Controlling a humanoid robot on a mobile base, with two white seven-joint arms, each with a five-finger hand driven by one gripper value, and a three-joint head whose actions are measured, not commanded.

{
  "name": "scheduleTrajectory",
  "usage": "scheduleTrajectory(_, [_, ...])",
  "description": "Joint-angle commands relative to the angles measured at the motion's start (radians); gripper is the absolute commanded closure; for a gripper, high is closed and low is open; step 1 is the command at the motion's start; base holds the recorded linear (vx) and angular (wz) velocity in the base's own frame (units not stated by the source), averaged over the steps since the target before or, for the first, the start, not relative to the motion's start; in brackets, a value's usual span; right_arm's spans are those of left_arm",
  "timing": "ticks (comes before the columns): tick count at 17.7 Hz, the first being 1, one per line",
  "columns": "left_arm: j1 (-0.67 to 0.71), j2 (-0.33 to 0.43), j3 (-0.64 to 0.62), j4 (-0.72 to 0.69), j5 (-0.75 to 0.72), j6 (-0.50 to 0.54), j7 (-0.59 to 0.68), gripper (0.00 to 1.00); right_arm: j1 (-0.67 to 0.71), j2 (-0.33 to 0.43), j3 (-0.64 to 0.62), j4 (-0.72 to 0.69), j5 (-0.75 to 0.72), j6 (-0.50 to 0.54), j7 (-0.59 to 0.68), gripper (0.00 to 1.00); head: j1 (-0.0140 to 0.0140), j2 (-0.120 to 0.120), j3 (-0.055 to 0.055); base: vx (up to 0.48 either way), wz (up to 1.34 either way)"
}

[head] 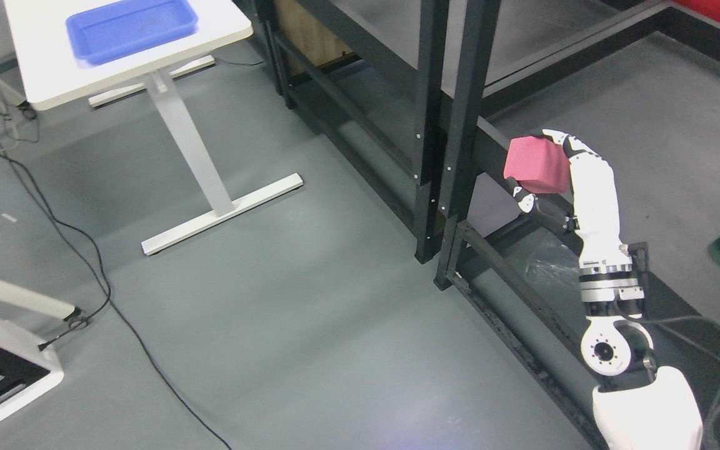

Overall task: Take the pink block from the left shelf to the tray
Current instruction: 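Carry the pink cube in the right hand toward the blue tray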

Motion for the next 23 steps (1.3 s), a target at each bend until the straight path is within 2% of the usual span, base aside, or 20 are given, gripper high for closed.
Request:
scheduleTrajectory(1, [0.000,0.017,0.000,-0.017,0.000,-0.003,0.000,0.00,0.002,-0.017,0.001,-0.010,-0.007,-0.022,0.002,0.96,0.0000,0.000,0.000,-0.089,0.51])
scheduleTrajectory(14, [0.000,0.017,0.000,-0.017,0.000,-0.003,0.000,0.00,0.000,-0.017,0.027,-0.010,-0.005,-0.037,0.009,0.96,0.0000,0.000,0.000,-0.030,0.43])
scheduleTrajectory(23, [0.000,0.017,0.000,-0.017,0.000,-0.004,0.000,0.00,0.000,-0.016,0.037,-0.010,-0.002,-0.037,0.014,0.96,0.0000,0.000,0.000,0.062,0.33])
